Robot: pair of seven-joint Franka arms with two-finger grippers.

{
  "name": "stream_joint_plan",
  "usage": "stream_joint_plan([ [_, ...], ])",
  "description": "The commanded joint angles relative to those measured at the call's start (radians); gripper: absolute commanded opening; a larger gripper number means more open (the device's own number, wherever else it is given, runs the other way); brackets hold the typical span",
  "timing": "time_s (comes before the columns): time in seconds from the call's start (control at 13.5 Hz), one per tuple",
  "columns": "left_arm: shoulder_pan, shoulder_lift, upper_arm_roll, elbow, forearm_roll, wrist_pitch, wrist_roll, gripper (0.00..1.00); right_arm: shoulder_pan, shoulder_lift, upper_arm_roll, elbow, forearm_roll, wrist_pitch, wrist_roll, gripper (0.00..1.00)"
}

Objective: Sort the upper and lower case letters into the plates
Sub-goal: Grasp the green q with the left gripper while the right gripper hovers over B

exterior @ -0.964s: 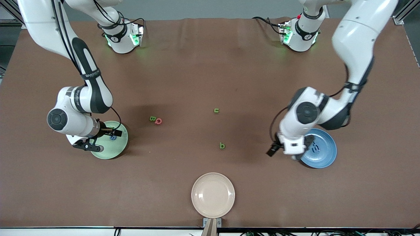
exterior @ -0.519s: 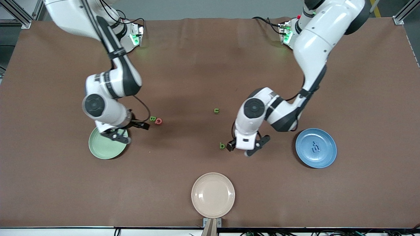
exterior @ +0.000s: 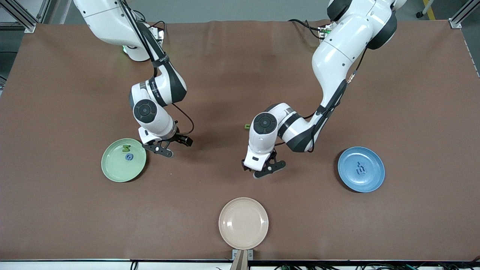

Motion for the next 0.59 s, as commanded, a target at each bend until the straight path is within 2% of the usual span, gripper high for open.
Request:
stream_joint_plan([
  [0.0, -0.028, 0.056, 0.004, 0.083, 0.009, -0.022, 0.021, 0.64, -0.001, -0.010, -0.005, -0.026, -0.001, 0.010, -0.092, 1.00],
  [0.07, -0.034, 0.062, 0.003, 0.086, 0.009, -0.022, 0.021, 0.58, -0.009, -0.010, -0.003, -0.038, -0.001, 0.011, -0.189, 1.00],
  [0.3, -0.043, 0.065, 0.007, 0.084, 0.009, -0.022, 0.020, 0.55, -0.020, -0.008, -0.005, -0.040, -0.001, 0.011, -0.340, 0.97],
  [0.52, -0.043, 0.069, 0.013, 0.083, 0.009, -0.027, 0.020, 0.50, -0.053, -0.007, -0.003, -0.048, -0.001, 0.008, -0.627, 0.97],
])
